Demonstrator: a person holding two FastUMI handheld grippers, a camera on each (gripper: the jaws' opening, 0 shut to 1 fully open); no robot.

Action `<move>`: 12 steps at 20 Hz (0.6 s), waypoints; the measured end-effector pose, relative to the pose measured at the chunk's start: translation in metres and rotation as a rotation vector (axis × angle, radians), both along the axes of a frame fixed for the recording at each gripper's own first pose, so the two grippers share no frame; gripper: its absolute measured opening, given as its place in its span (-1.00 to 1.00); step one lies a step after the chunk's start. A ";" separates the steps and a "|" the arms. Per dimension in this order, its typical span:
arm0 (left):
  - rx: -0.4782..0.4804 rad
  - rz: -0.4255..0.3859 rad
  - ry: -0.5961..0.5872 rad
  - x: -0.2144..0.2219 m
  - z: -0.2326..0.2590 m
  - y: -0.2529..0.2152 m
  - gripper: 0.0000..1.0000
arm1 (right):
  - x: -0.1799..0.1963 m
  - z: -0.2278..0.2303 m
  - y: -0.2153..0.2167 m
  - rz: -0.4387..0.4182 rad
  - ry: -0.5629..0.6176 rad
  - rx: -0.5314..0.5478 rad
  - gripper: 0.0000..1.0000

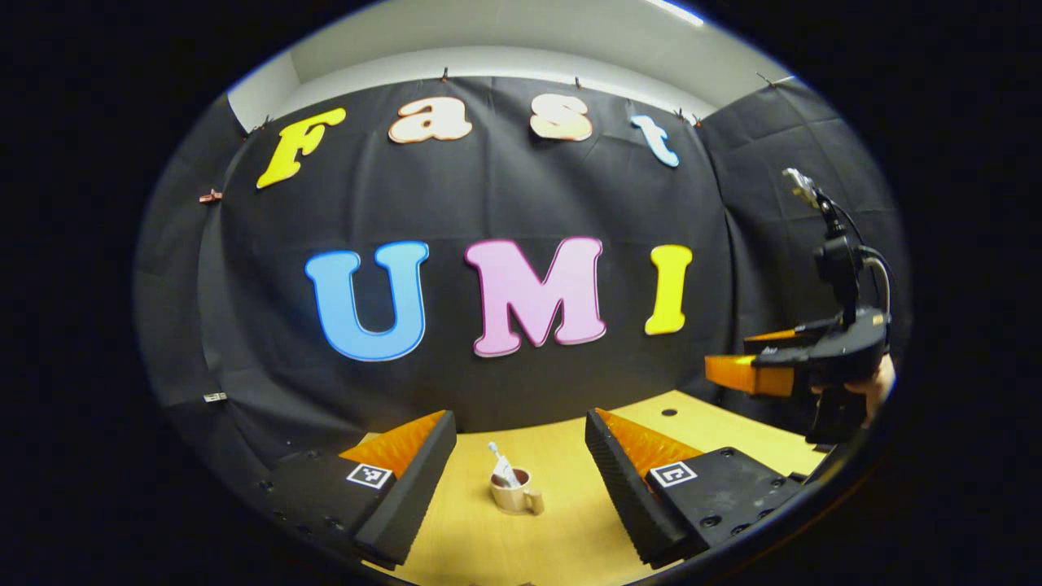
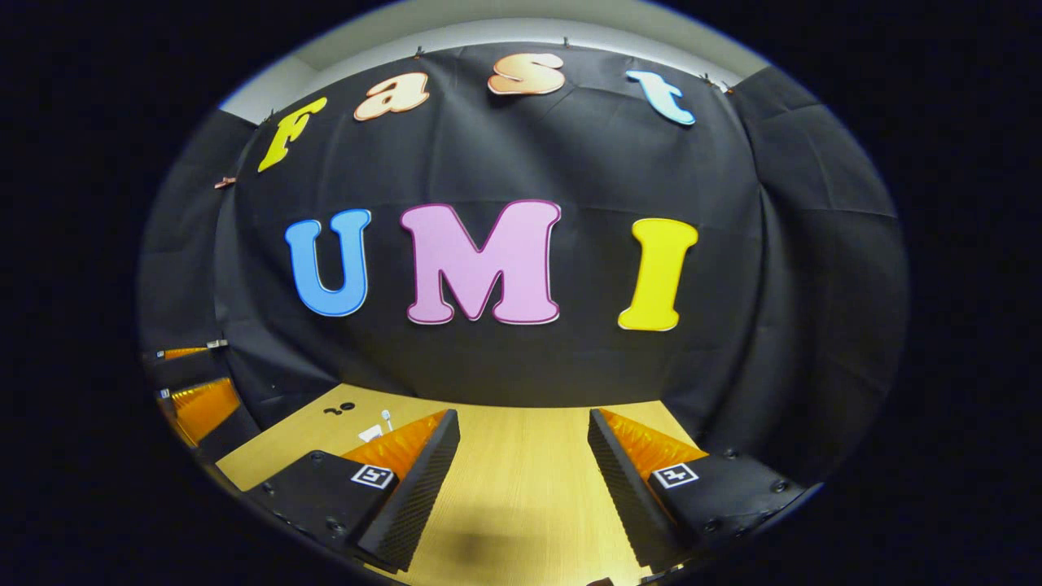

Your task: Put the toothbrush and toothpaste on the desktop into the cup, then pick up the cup and place it on the coaster on the desktop.

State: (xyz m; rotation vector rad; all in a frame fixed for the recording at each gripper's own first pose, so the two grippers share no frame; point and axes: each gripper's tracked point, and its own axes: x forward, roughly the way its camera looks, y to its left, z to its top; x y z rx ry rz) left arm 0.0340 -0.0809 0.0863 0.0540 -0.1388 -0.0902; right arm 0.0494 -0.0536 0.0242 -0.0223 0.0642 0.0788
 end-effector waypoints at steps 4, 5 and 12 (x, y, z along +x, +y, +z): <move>-0.029 -0.031 -0.033 -0.020 0.016 -0.026 0.98 | -0.028 0.009 -0.005 -0.011 -0.037 0.075 0.96; -0.038 -0.039 -0.036 -0.023 0.016 -0.032 0.98 | -0.033 0.008 -0.004 -0.008 -0.038 0.079 0.96; -0.105 -0.016 -0.048 -0.021 0.023 -0.028 0.98 | -0.033 0.011 0.007 0.037 -0.048 0.061 0.97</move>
